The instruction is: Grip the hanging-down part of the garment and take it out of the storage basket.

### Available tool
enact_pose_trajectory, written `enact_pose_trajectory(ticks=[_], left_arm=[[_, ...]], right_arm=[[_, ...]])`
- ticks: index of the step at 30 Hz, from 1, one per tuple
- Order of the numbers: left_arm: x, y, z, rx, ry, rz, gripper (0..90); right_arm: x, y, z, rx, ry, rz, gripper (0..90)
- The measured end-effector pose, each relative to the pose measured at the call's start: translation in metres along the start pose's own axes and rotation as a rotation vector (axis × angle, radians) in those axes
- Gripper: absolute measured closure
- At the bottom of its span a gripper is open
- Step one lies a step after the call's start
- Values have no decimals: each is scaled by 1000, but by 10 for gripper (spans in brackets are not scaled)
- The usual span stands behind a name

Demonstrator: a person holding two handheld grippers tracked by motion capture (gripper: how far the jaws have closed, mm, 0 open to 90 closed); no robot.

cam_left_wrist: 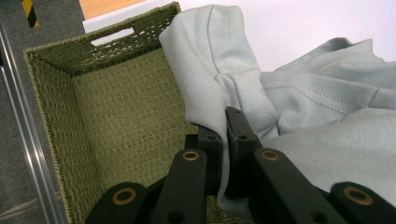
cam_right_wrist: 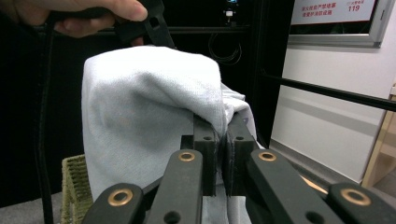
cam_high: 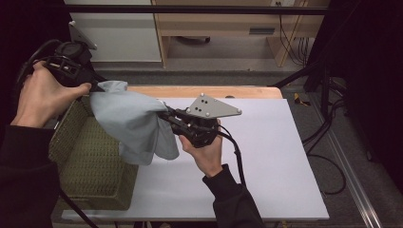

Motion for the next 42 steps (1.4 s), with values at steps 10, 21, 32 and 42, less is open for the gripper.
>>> enact_pose_trajectory(ticks=[10,21,32,42], left_arm=[[1,4,-7,-19,-19,-12,857],[-2,4,-6,-13,14,-8,858],[-8,4,-13,-39,15,11,858],[-11,3,-14,-46,17,7,858]], right_arm=[[9,12,-1,10,-1,-19,864],[4,-27,-8,-16,3,69,857],[-19,-111,-10,-112,32,183,843],[-14,-123,-7,-125,37,158,558]])
Point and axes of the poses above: each handheld gripper's, and its own axes: x roughly backward along the jaws, y roughly out of its top, z roughly to its left, the point moved 9 cm from there along -x, roughly forward along the jaws, and after that the axes turned 7 degrees about y, right-handed, at the moved point
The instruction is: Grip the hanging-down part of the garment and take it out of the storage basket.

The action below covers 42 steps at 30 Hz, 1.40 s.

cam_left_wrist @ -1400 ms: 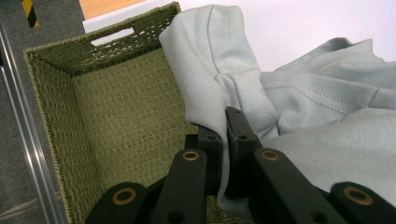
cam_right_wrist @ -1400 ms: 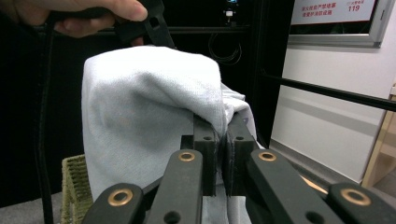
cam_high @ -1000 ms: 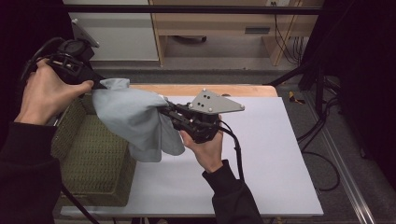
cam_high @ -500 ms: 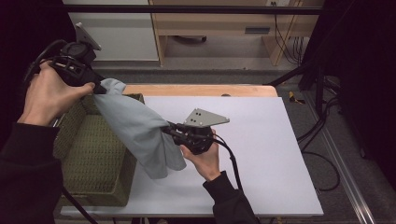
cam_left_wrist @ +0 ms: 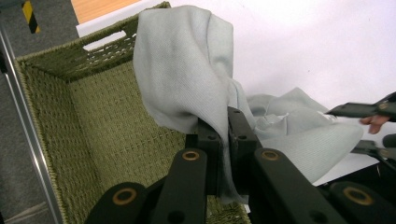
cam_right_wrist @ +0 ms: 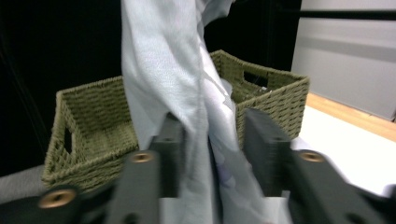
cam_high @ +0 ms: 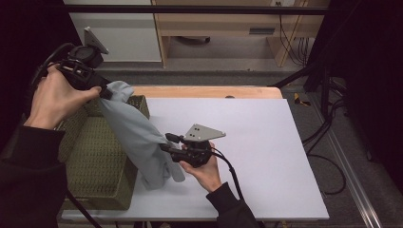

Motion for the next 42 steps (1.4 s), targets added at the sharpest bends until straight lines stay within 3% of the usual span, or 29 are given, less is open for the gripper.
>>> enact_pose_trajectory(ticks=[1,2,4,7,10,11,13,25,38,42], left_arm=[[0,0,0,-1,0,-1,858],[-1,0,0,-1,-4,-1,858],[-1,-1,0,-2,-10,-1,858],[-2,0,0,-5,-8,-3,858],[-2,0,-1,-5,-12,-8,858],[-2,0,-1,-6,-12,-9,858],[-2,0,-2,-5,-12,-17,858],[-2,-1,-2,-18,-18,-19,858],[-3,-3,-1,-21,-25,-24,858],[-3,-2,-2,-22,-28,-27,858]], right_arm=[[0,0,0,0,0,0,558],[10,1,0,-4,-4,-33,451],[14,1,0,1,-6,-39,425],[31,1,-1,-1,-19,-69,303],[49,-2,-5,-20,-56,-77,191],[60,-7,-10,-19,-92,-62,157],[65,-10,-12,-21,-112,-53,125],[117,-37,-35,-34,-286,-51,39],[173,-51,-50,-48,-395,-110,27],[180,-56,-53,-49,-418,-109,23]])
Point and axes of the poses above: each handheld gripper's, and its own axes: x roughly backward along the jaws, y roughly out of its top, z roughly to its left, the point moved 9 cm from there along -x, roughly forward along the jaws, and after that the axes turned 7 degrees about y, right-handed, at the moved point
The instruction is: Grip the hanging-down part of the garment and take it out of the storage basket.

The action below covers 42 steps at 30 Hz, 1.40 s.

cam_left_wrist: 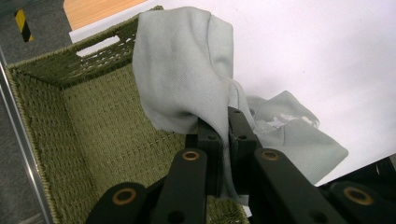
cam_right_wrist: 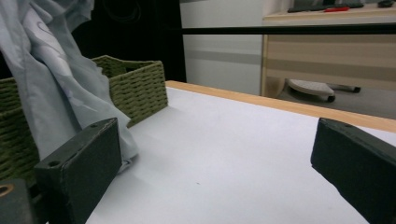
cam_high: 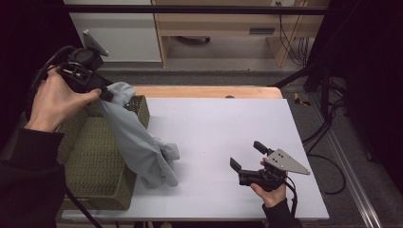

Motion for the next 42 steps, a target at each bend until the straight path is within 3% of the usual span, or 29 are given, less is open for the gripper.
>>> enact_pose_trajectory(ticks=[12,20,26,34,42], left_arm=[[-1,0,-2,6,-5,-5,858],[4,2,-7,-14,-7,-21,858],[9,10,-27,-41,-30,-50,858],[11,20,-59,-122,-54,-71,859],[15,27,-81,-159,-78,-96,859]], right_arm=[[24,-11,-24,0,-85,-2,14],[30,-14,-26,6,-106,8,13],[33,-17,-27,7,-105,12,14],[34,-20,-28,5,-111,23,13],[35,-20,-27,-3,-106,17,13]])
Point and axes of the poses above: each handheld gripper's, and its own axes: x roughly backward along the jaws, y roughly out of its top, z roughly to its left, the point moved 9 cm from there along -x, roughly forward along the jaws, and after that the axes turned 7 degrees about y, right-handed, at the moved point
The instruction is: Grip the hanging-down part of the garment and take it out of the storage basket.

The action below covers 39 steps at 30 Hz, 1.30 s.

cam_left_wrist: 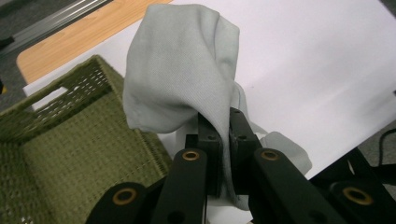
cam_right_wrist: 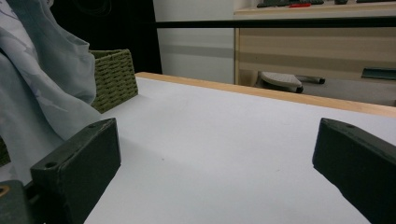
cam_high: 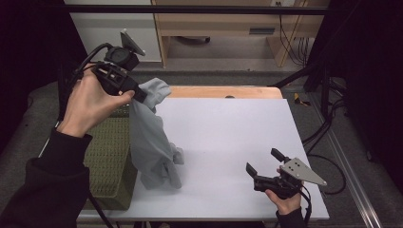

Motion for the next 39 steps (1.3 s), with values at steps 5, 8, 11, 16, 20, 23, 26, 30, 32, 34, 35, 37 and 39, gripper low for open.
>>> enact_pose_trajectory(ticks=[5,8,11,16,20,23,26,30,32,34,35,37,39], left_arm=[[0,5,-9,-27,-6,-6,859],[-1,8,-13,-27,-14,-15,859],[-3,8,-16,-38,-14,-15,859],[-5,11,-26,-46,-28,-27,860],[-5,14,-33,-60,-27,-28,859],[-6,17,-41,-74,-35,-39,859],[-7,20,-51,-93,-44,-38,860],[-9,23,-58,-109,-45,-38,859],[-10,24,-62,-117,-46,-39,859],[-11,25,-66,-125,-47,-42,860],[-11,26,-68,-125,-51,-41,860],[-12,28,-71,-131,-53,-41,859],[-12,30,-75,-140,-57,-41,859]], right_arm=[[0,-1,0,0,-2,10,13],[-1,-1,1,1,1,4,13],[-1,-1,1,-5,-1,3,13],[0,0,1,-9,4,-3,13],[0,-1,1,-1,3,4,12],[0,-1,2,-9,9,4,12],[0,-2,1,2,4,6,12],[-1,-1,1,3,6,1,12],[-1,-3,2,-15,8,7,12],[-1,-3,1,-8,9,6,12],[-1,-3,1,-10,11,5,12],[-1,-2,2,-4,9,6,12],[0,-2,6,-36,23,7,12]])
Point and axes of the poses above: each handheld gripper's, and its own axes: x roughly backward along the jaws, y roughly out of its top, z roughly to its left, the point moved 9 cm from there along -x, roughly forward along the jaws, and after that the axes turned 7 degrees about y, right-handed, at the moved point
